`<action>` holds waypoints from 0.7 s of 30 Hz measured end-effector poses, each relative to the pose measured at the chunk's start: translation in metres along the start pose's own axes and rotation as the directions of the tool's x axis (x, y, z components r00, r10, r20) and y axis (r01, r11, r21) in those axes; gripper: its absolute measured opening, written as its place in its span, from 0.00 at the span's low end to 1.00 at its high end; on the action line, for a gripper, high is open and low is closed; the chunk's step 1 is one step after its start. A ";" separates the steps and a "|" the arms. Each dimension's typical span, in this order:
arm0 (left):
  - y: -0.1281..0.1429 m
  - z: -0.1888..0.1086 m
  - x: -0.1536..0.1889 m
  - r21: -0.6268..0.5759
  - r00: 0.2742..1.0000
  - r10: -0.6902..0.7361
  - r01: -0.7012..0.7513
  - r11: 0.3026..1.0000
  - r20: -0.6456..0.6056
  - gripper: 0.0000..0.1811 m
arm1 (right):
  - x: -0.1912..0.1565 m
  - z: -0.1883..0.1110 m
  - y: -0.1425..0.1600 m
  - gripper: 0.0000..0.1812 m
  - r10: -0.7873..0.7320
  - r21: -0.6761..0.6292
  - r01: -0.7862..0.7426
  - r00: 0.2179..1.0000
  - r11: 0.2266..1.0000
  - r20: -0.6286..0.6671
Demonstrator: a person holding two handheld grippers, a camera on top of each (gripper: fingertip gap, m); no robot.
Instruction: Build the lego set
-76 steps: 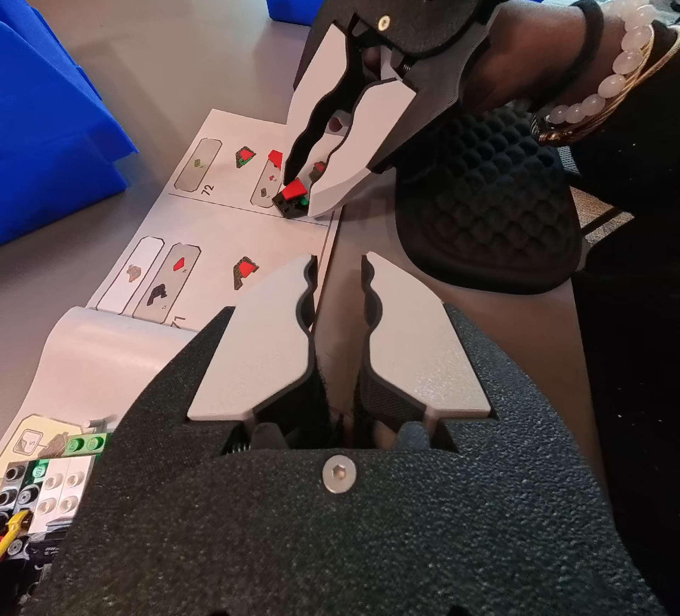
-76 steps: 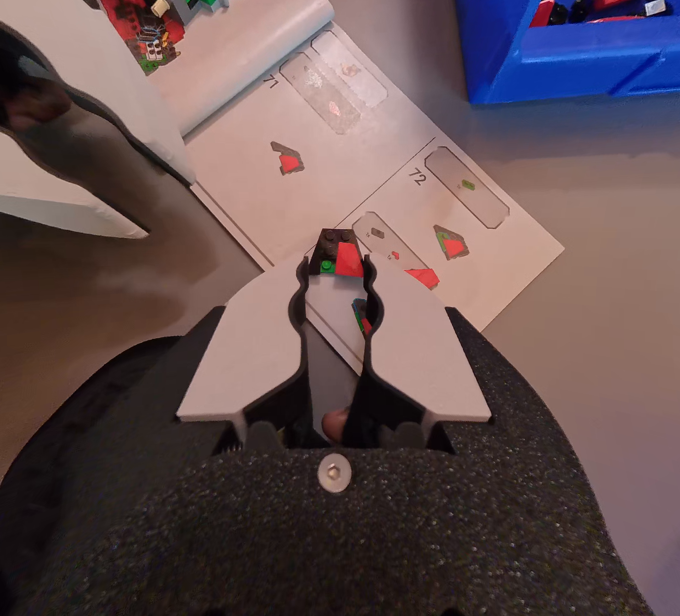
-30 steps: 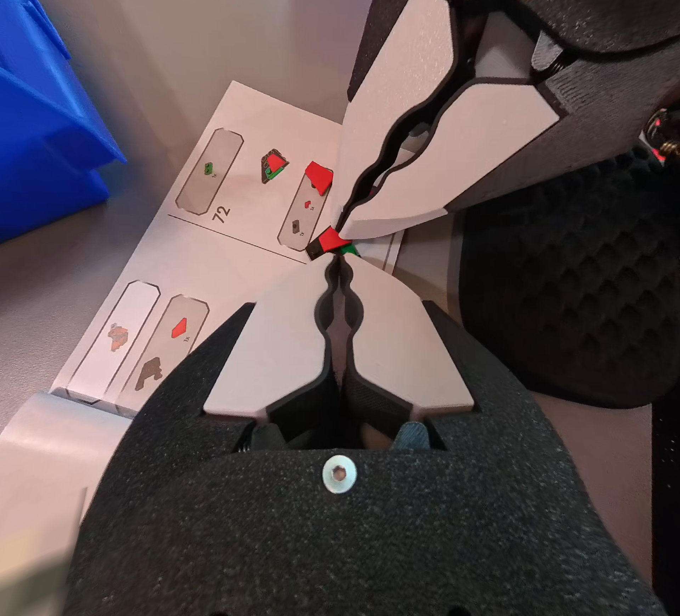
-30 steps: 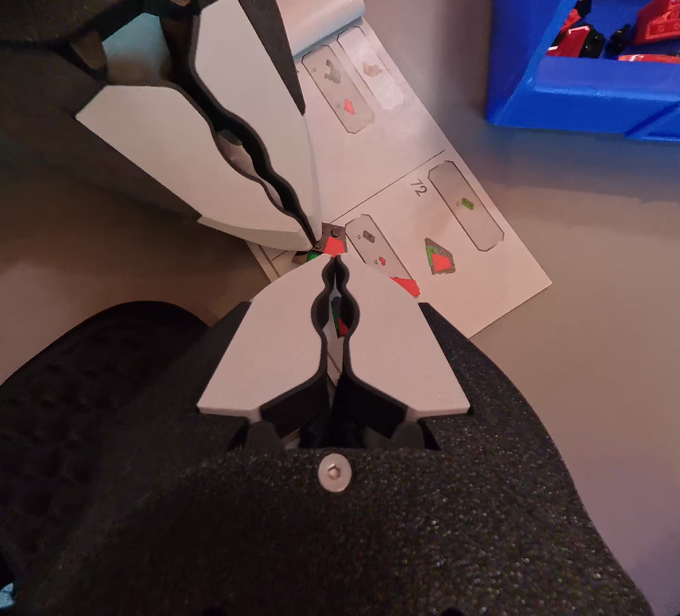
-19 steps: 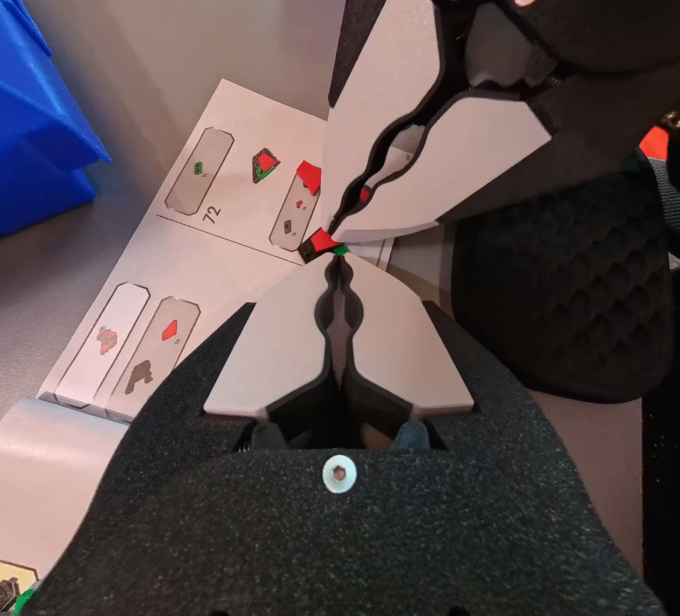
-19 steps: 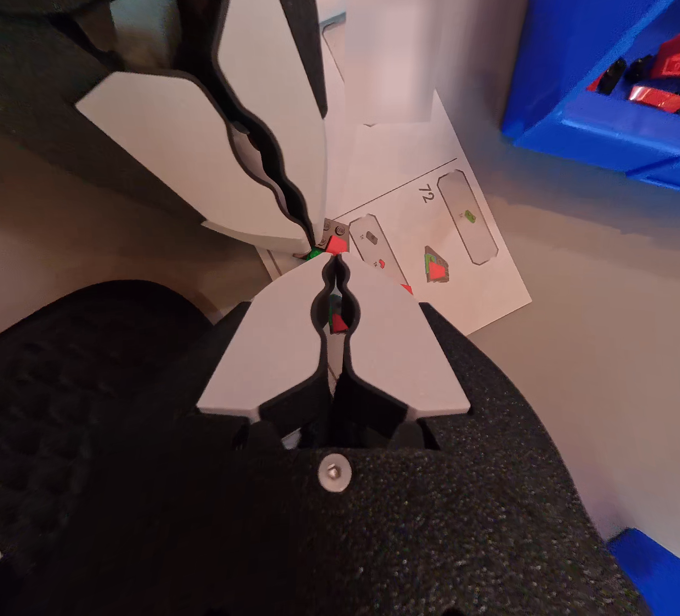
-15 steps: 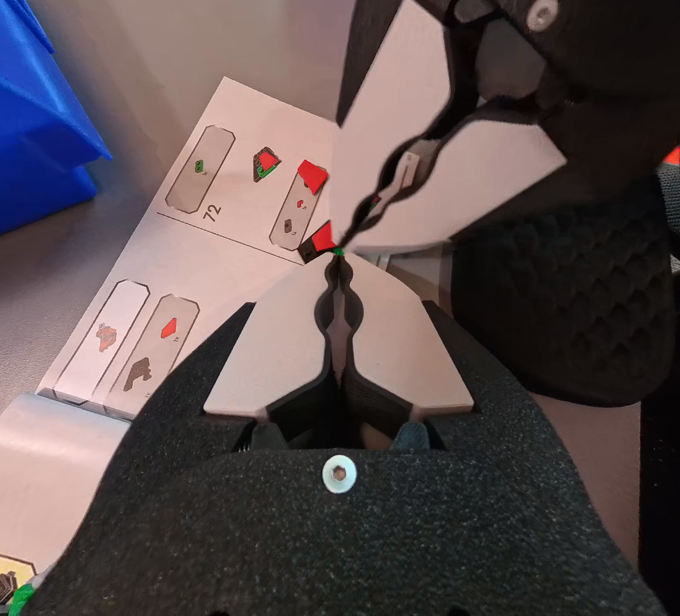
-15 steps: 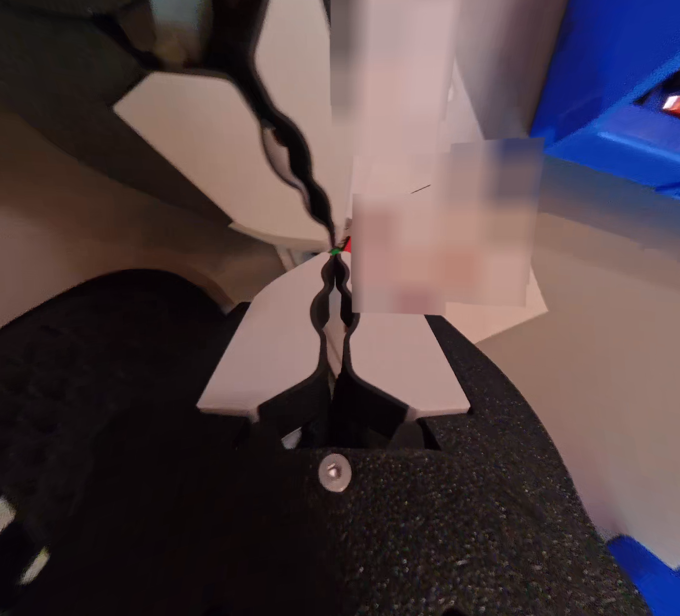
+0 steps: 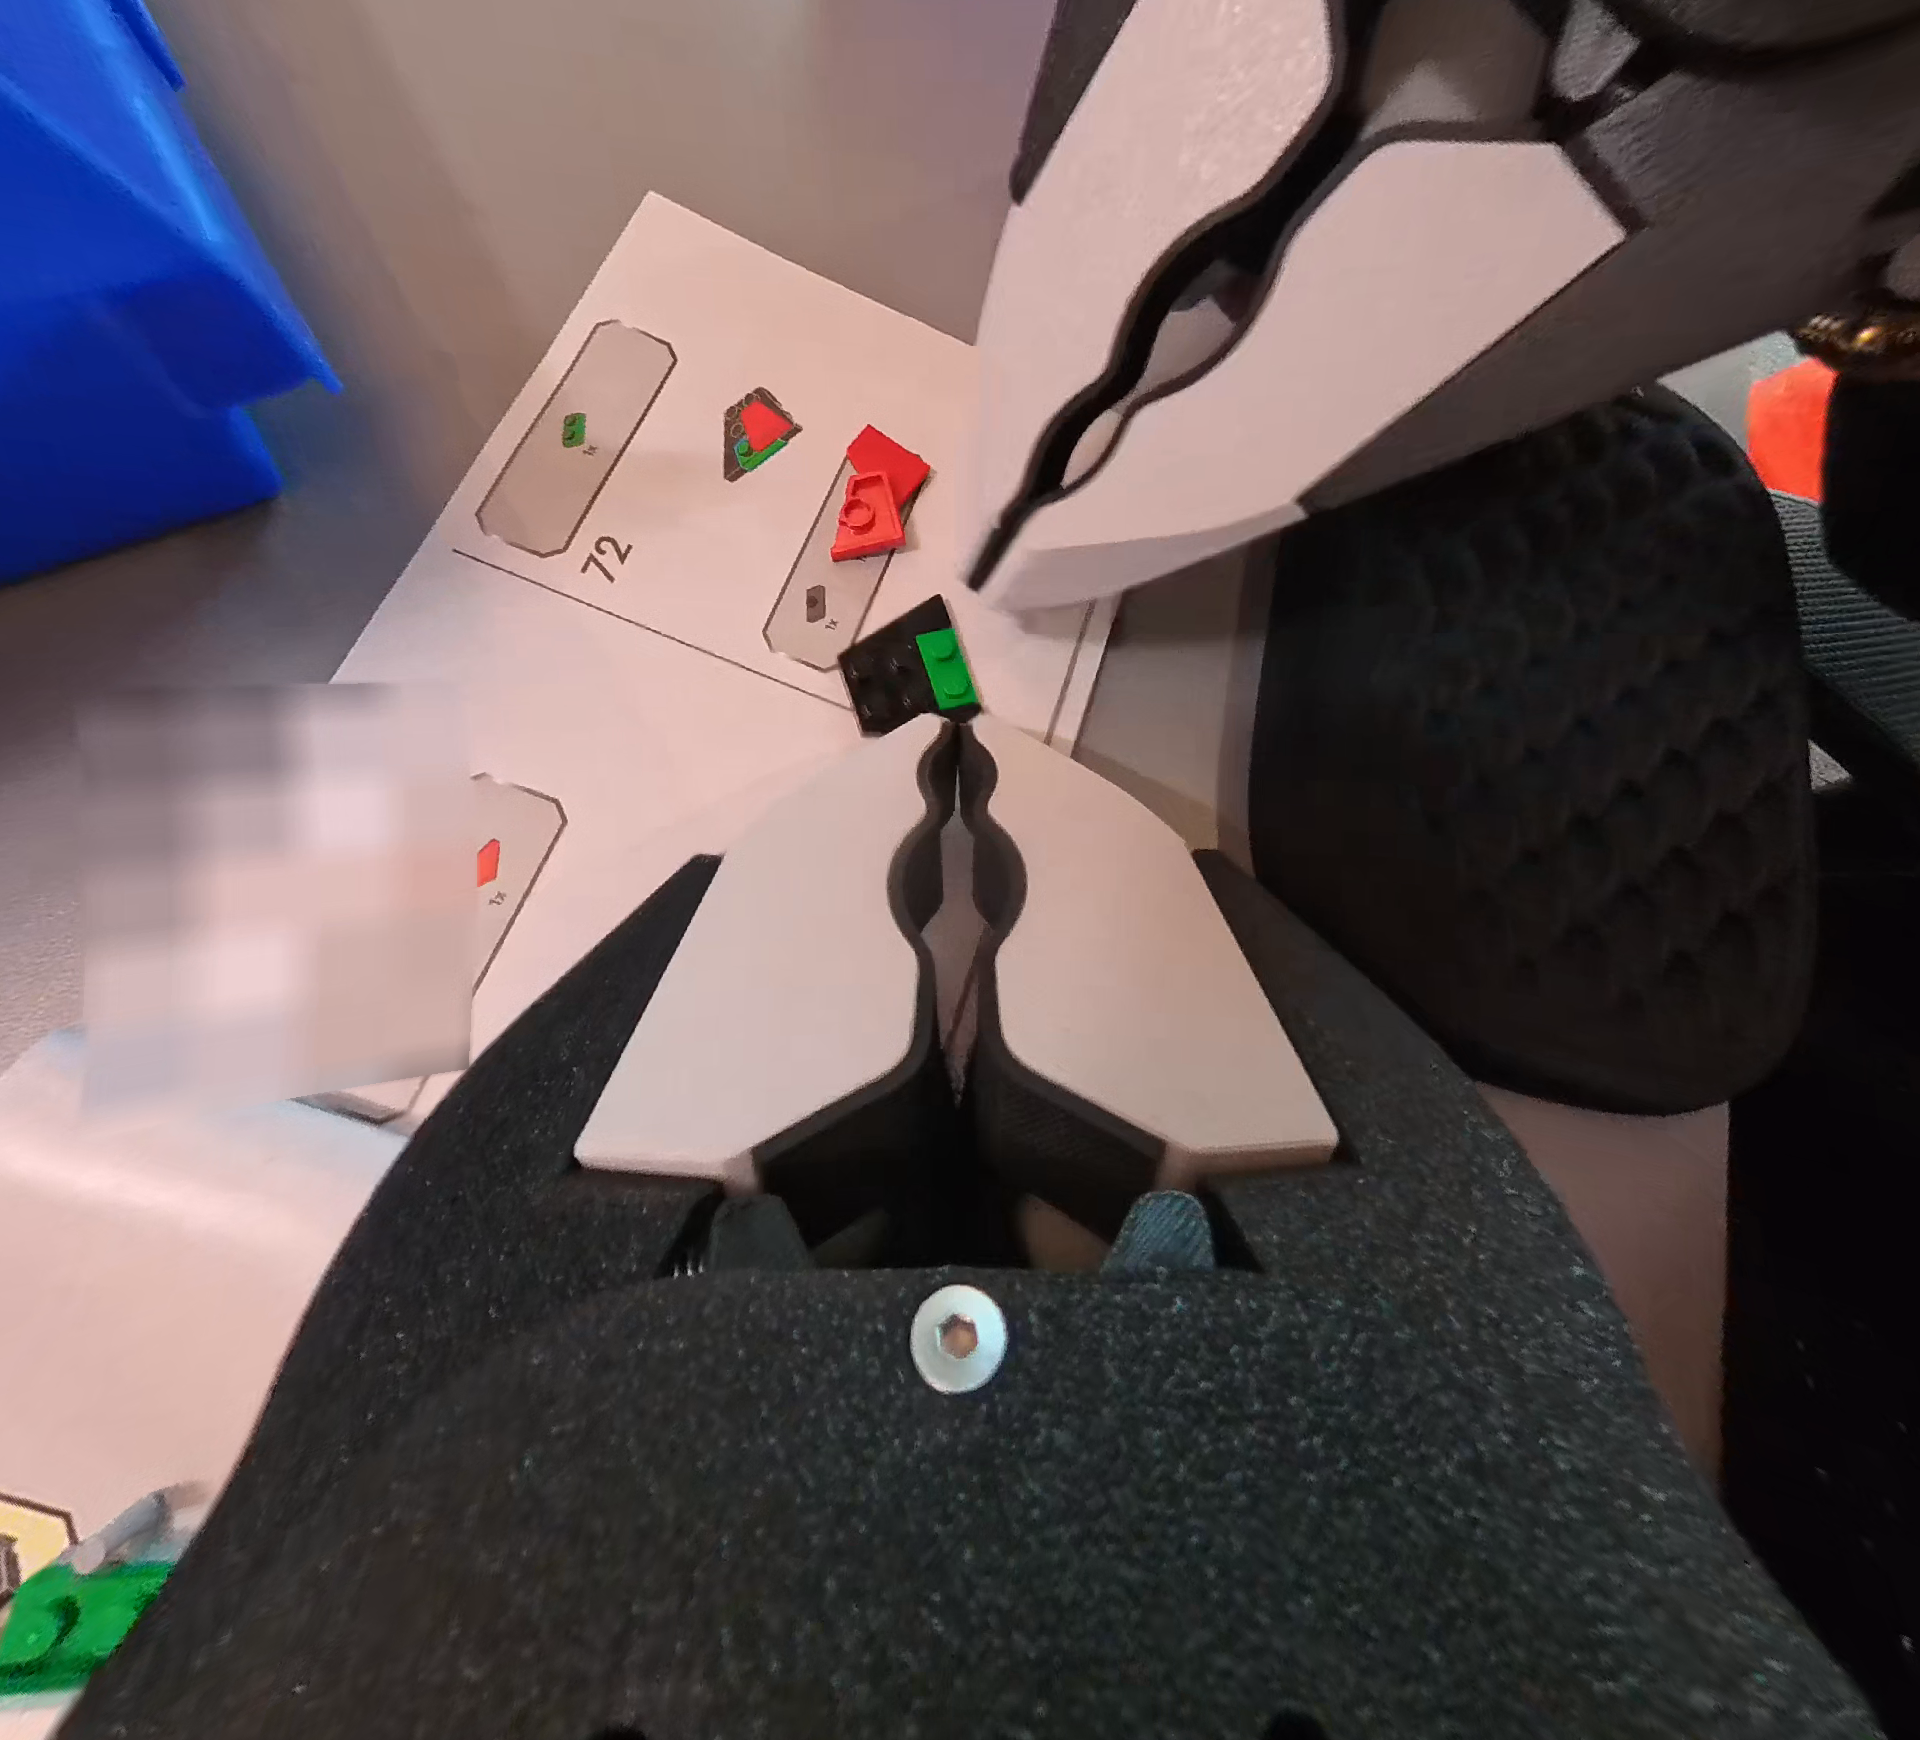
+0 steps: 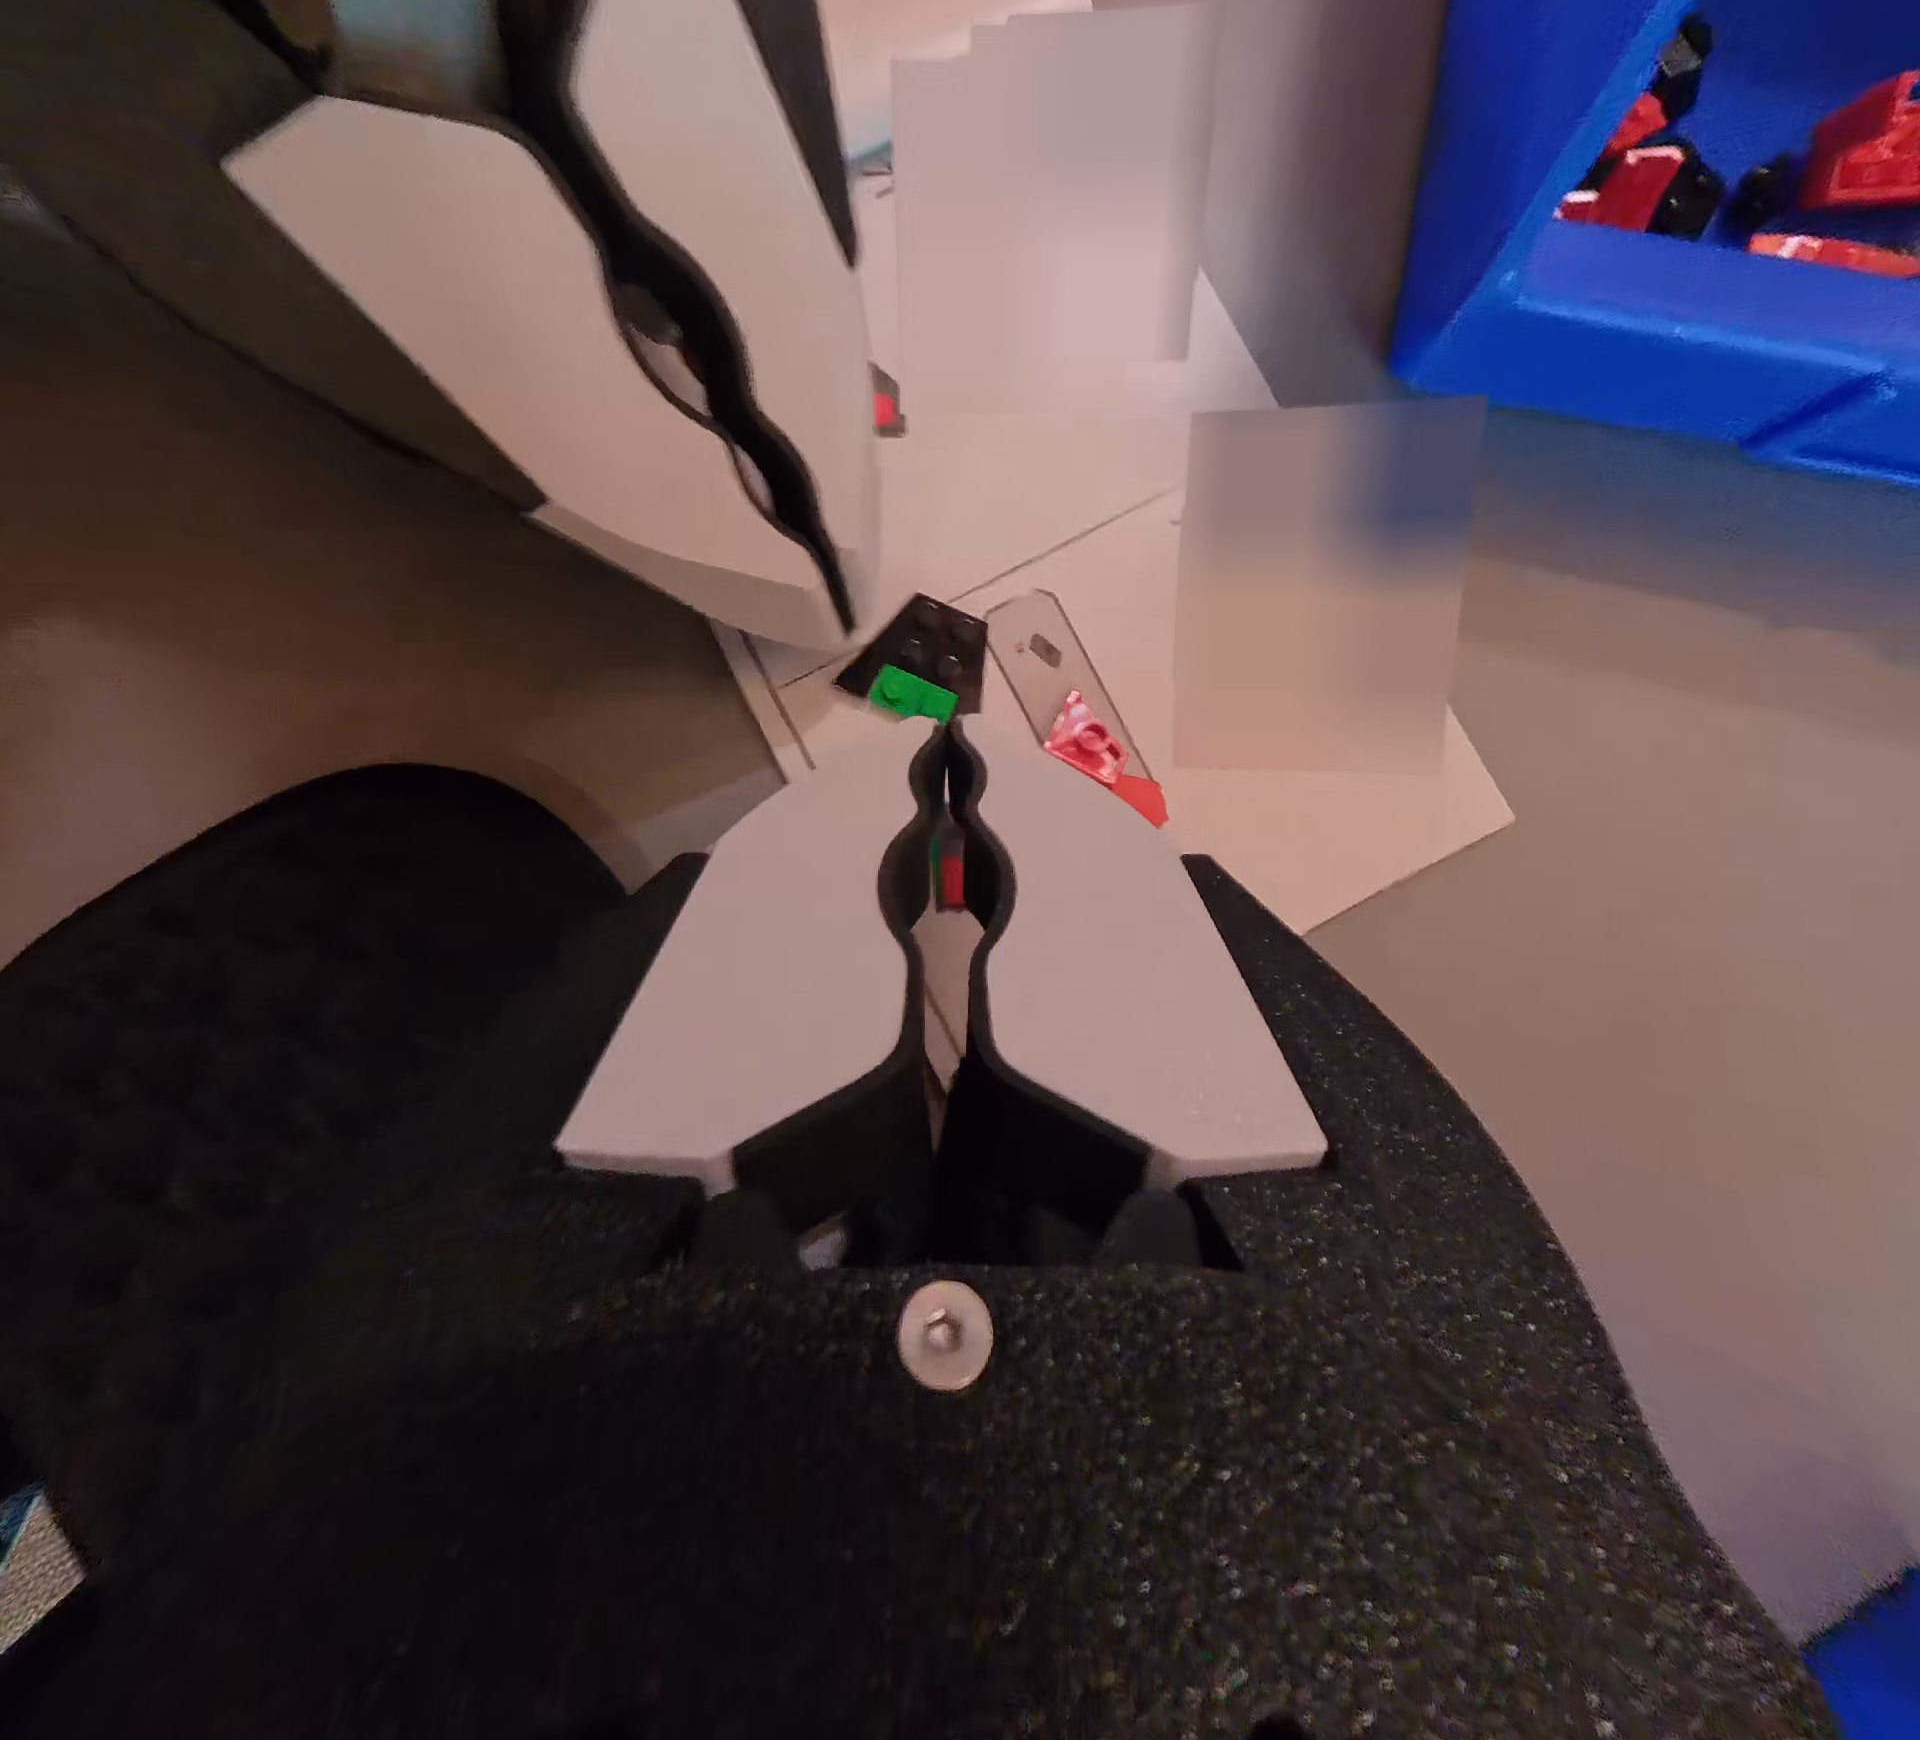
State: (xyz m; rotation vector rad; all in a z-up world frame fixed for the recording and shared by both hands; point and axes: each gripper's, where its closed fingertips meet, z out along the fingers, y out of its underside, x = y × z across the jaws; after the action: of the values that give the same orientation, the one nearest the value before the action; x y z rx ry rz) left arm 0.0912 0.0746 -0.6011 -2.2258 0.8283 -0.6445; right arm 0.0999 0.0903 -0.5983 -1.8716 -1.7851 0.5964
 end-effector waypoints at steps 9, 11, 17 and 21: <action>0.004 -0.002 -0.006 -0.032 0.998 0.016 -0.014 0.999 0.065 0.00 | -0.001 0.000 0.004 0.05 -0.008 -0.007 0.008 1.000 1.000 -0.020; 0.005 -0.001 -0.005 -0.036 0.998 0.019 -0.017 0.999 0.060 0.00 | 0.004 -0.001 0.006 0.08 -0.023 -0.014 0.022 0.998 1.000 -0.061; 0.002 -0.002 0.000 -0.015 0.999 0.013 -0.013 1.000 0.036 0.00 | 0.027 -0.010 0.011 0.09 0.043 -0.019 -0.045 0.997 0.999 -0.068; 0.000 -0.004 -0.001 0.003 0.999 0.007 -0.007 1.000 0.038 0.00 | 0.026 -0.001 0.012 0.12 -0.044 -0.049 0.041 0.997 0.998 -0.057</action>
State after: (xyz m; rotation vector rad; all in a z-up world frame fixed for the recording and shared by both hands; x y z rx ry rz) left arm 0.0877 0.0738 -0.5981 -2.2244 0.8152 -0.5974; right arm 0.1117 0.1162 -0.6045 -1.8585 -1.8115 0.4823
